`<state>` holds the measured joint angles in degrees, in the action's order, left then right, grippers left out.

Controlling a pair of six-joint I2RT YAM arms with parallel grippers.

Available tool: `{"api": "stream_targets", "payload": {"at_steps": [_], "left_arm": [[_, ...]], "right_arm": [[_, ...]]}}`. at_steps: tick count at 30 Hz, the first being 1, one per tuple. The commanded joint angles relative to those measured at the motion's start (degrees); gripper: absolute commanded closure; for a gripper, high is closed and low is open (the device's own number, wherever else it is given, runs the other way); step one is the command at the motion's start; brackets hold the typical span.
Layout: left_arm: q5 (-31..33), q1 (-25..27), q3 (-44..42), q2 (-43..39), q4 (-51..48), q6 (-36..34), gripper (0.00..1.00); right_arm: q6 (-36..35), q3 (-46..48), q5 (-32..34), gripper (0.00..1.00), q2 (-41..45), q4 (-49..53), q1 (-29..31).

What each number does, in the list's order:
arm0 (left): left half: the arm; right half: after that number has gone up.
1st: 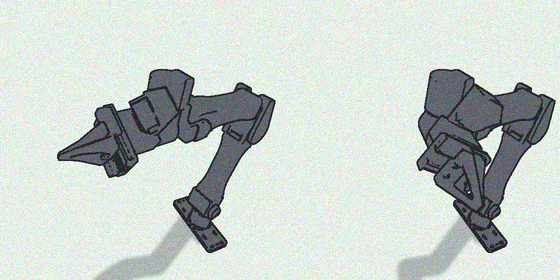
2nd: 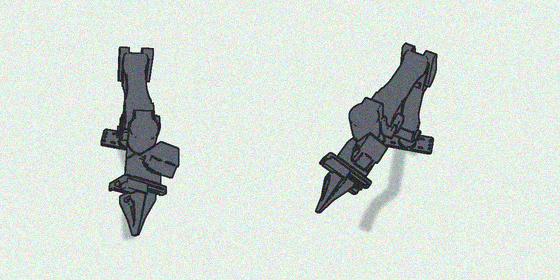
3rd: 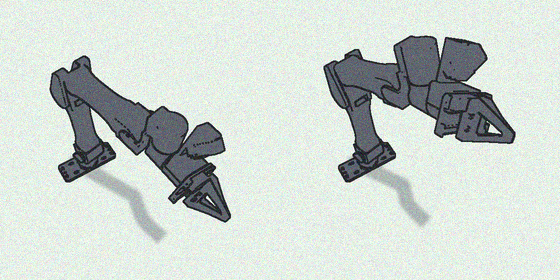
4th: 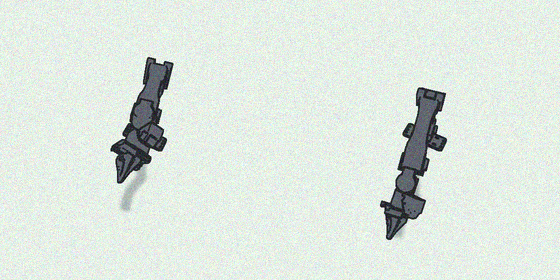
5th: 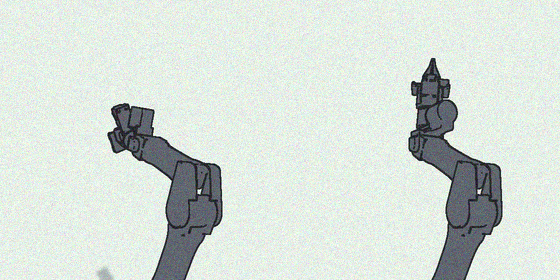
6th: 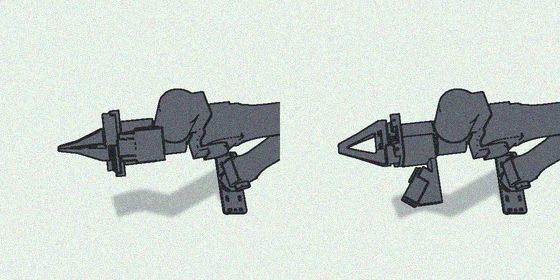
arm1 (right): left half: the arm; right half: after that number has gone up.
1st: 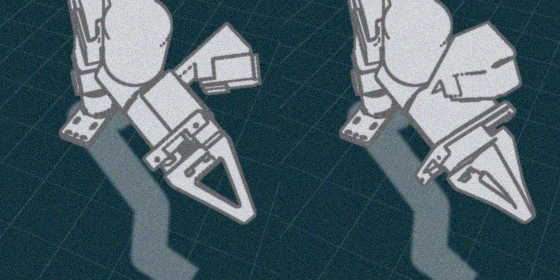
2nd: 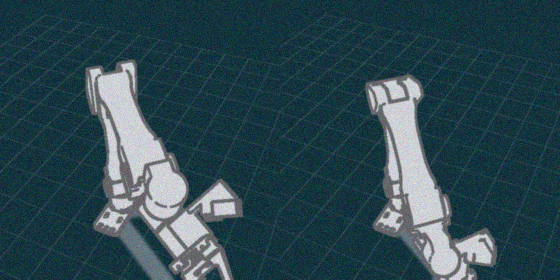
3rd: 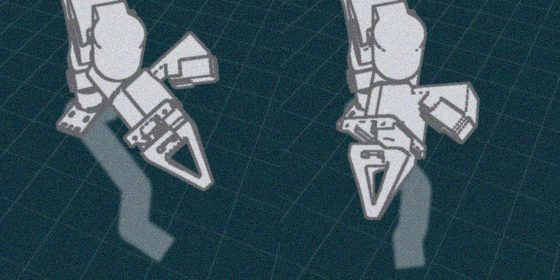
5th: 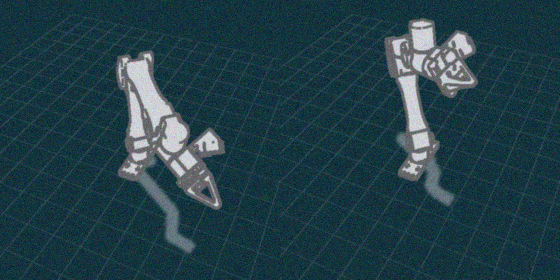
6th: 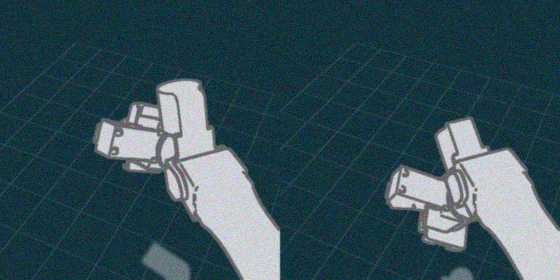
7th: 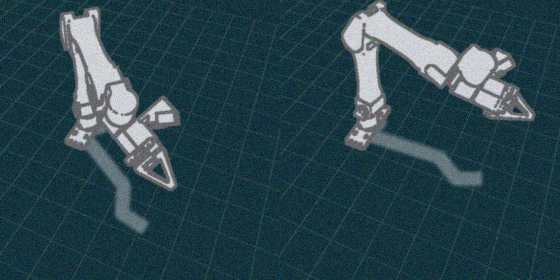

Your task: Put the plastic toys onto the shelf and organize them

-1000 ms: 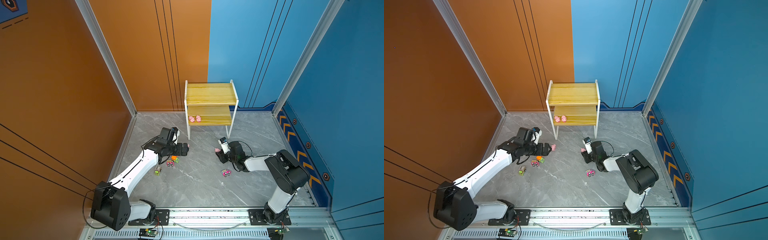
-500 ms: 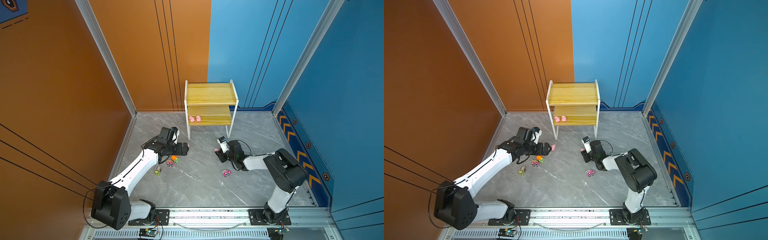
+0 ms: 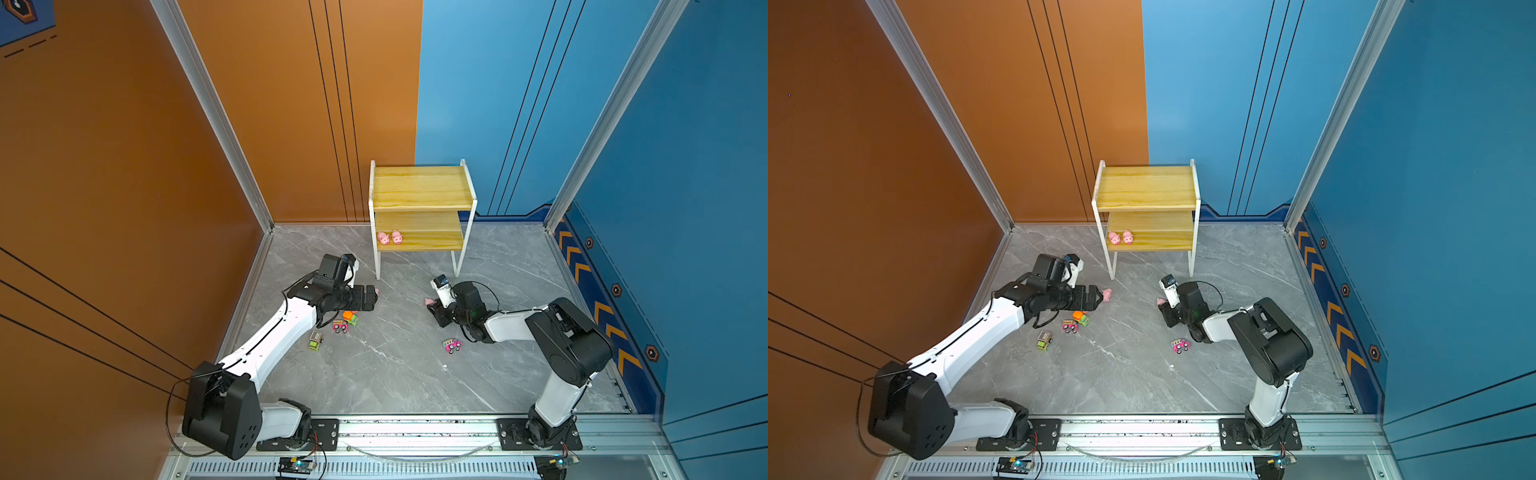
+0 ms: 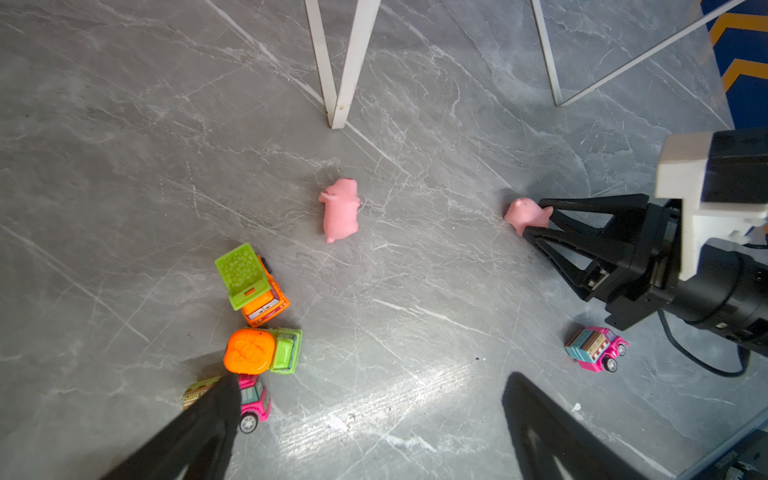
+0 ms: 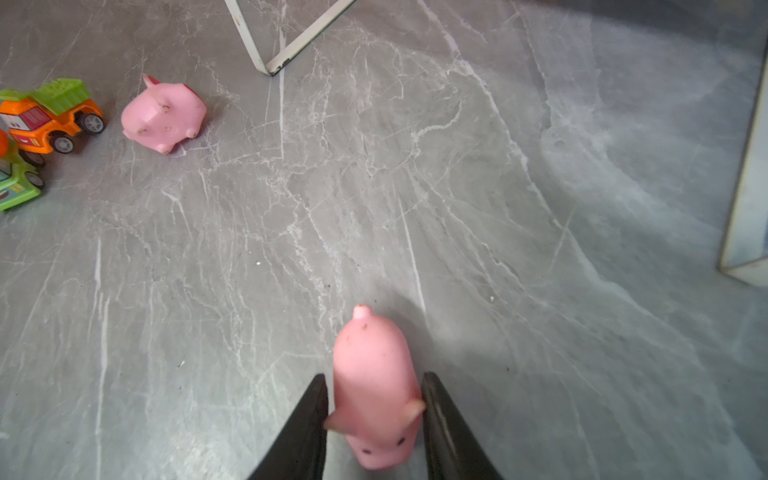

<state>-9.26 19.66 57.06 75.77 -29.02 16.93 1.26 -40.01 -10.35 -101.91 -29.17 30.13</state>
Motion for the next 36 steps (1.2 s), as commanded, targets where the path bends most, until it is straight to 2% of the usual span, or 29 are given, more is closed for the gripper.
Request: {"api": "stream_targets", "payload": {"at_steps": [1,6,15,23,31,36], "left_arm": [[-0.91,-0.44,1.57,0.53,-1.15,-0.23,0.01],[-0.85,-0.41,1.57,0.52,-1.13,-0.23,0.01],[-1.0,-0.54,1.57,0.54,-1.14,-0.23,0.01],[-1.1,-0.56,1.57,0.2,-1.18,-0.14,0.01],[-1.68,-0.59,1.58,-0.63,-0.97,0.12,0.01],[-2.38,-0.61,1.48,-1.73,-0.58,0.46,0.01]], "right_arm": [[-1.17,-1.02,-0.29,0.62,-0.92,0.47,0.62],[-1.76,-1.87,0.07,0.63,-1.25,1.14,0.96],[-2.22,-2.27,1.68,0.76,0.34,2.42,2.32],[-0.29,-2.71,4.78,0.79,4.43,5.14,3.88],[5.65,-6.0,11.86,0.79,10.25,9.44,6.26],[9.66,-12.78,18.49,0.78,11.13,13.34,7.94]]}}
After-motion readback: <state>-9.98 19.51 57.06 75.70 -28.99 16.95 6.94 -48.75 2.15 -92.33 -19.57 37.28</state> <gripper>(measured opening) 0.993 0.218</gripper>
